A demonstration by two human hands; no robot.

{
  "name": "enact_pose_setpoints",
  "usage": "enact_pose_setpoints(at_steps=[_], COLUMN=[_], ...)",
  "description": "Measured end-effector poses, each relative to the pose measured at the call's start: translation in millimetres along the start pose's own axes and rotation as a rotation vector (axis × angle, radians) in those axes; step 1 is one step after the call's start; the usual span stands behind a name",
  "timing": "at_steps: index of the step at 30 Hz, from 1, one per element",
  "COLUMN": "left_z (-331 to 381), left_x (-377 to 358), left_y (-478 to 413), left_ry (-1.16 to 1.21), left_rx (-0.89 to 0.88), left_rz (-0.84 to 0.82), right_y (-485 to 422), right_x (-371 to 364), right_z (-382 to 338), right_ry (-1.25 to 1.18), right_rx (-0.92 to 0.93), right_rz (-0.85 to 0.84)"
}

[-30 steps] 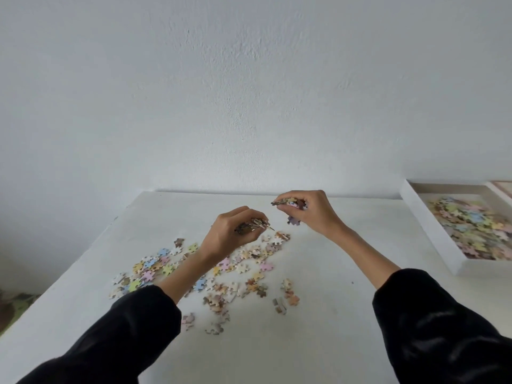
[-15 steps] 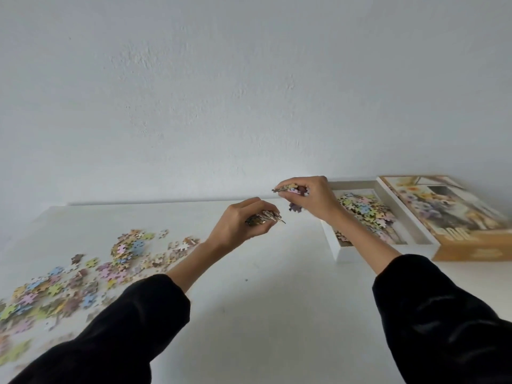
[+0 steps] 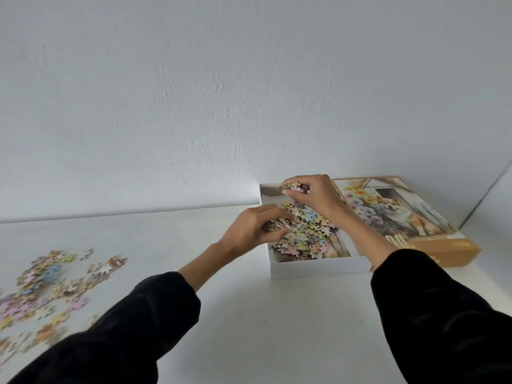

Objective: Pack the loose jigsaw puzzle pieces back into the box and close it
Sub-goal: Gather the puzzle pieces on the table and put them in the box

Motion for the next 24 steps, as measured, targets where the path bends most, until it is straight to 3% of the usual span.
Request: enact_pose_setpoints(at_steps=[7,13,17,24], left_z=[-10,-20,-30,-26], left_x=[-49,-76,-89,-88], left_y=[-35,-46,-45,-42], left_ry=[-0.017,-0.124,-0.183,-0.178], left_rx=[-0.006,-0.023,-0.008,-0.013], left_rz=[-0.071,-0.191,-0.298,-0.306], right_y=[-12,-18,-15,-14], right_x=[6,-9,-14,-9], right_z=[58,98,109,101], right_ry=[0.008,0.133,0.131,0.041], right_rx=[-0.096,-0.177,-0.199,-0.187], right_rz=[-0.012,-0.137,-0.172,-0.136])
Point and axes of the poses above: each hand's wrist, its own y-axis away from the middle knuckle, its own x-axis out of the back of the hand, z = x × y, the point moved 9 cm from there along -y, towards the middle knuckle, and after that the axes turned 3 degrees about -z, right-handed, at the moved point
